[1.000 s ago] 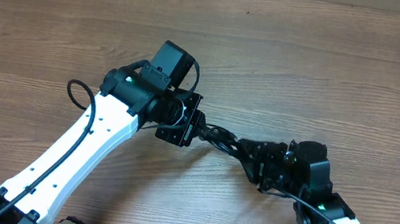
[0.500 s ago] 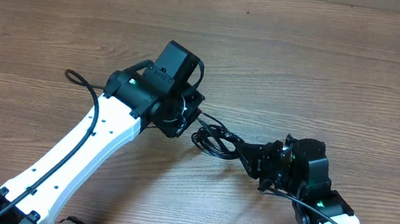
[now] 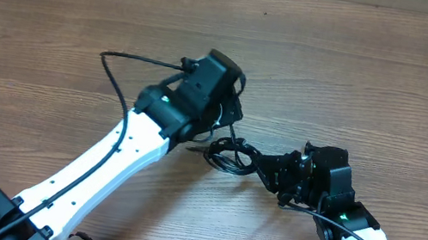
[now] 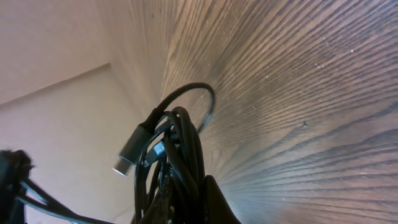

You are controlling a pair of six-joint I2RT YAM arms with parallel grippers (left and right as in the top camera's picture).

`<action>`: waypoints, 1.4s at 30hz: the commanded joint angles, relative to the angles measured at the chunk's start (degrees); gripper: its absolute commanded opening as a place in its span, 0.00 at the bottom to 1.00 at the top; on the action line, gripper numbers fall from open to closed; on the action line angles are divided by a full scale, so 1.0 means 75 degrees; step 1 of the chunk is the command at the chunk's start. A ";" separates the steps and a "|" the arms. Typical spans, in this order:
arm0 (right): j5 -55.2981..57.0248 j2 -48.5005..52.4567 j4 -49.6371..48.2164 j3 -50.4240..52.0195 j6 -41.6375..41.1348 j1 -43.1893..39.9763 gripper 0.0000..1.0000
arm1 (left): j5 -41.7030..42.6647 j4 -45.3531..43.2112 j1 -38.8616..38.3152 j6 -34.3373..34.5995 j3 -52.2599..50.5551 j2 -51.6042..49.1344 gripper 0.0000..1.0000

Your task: Untangle cables

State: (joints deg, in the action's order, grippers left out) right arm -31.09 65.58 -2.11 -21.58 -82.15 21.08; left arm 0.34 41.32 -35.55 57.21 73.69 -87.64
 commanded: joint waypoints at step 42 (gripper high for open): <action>0.1343 0.0367 0.5878 -0.3687 -0.1061 0.0023 0.04 | 0.5479 0.1472 0.1848 0.0163 0.0341 -0.0149 0.69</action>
State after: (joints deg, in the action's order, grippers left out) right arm -18.81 68.75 41.93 -48.07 -83.44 21.10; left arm 45.23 51.59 -20.14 59.64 74.89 -88.31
